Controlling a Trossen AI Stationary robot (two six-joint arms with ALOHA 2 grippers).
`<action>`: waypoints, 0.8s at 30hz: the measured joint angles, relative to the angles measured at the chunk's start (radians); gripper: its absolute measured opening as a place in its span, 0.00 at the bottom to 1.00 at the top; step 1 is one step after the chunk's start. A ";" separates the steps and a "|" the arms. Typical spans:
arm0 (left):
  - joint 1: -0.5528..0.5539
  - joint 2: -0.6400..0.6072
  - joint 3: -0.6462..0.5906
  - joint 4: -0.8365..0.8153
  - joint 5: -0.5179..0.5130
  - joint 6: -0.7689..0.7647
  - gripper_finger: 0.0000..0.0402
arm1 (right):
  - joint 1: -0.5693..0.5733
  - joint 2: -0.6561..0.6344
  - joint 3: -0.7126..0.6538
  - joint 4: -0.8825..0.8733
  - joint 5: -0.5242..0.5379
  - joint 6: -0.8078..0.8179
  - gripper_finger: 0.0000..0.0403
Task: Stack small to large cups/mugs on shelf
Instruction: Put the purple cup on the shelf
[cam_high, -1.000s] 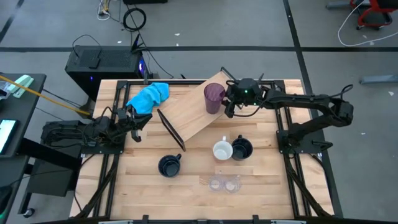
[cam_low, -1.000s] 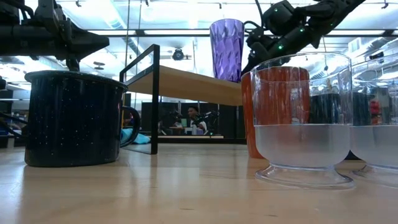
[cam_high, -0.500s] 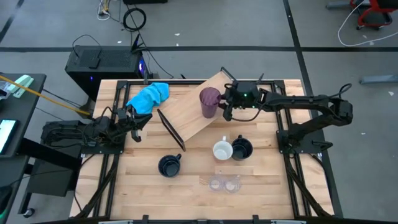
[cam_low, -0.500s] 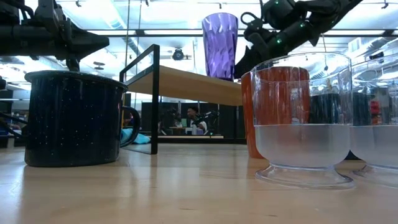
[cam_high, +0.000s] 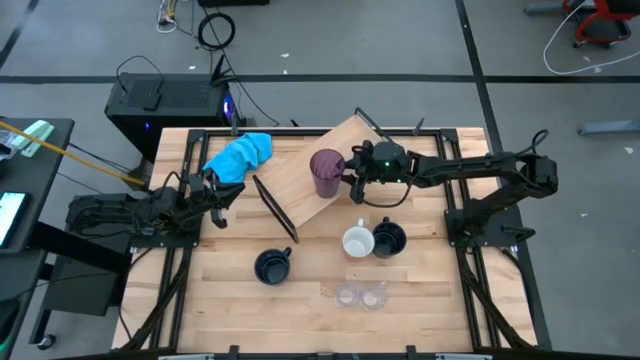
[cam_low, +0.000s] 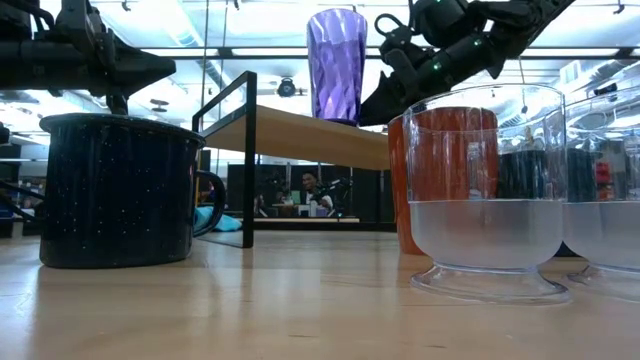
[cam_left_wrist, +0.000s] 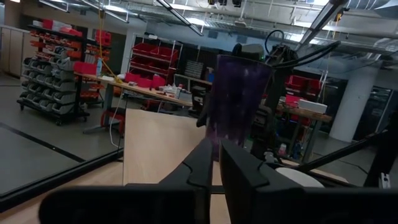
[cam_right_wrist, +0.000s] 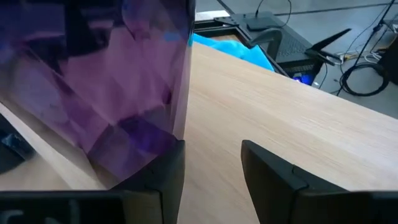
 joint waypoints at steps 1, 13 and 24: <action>0.000 0.000 0.000 0.000 0.000 -0.001 0.08 | 0.004 0.001 0.000 0.006 0.003 0.003 0.41; 0.000 0.000 0.000 0.000 0.000 0.000 0.10 | 0.062 0.004 0.000 0.047 0.110 0.079 0.41; 0.000 0.000 0.000 -0.001 0.000 0.000 0.07 | 0.142 0.047 0.002 0.116 0.307 0.173 0.41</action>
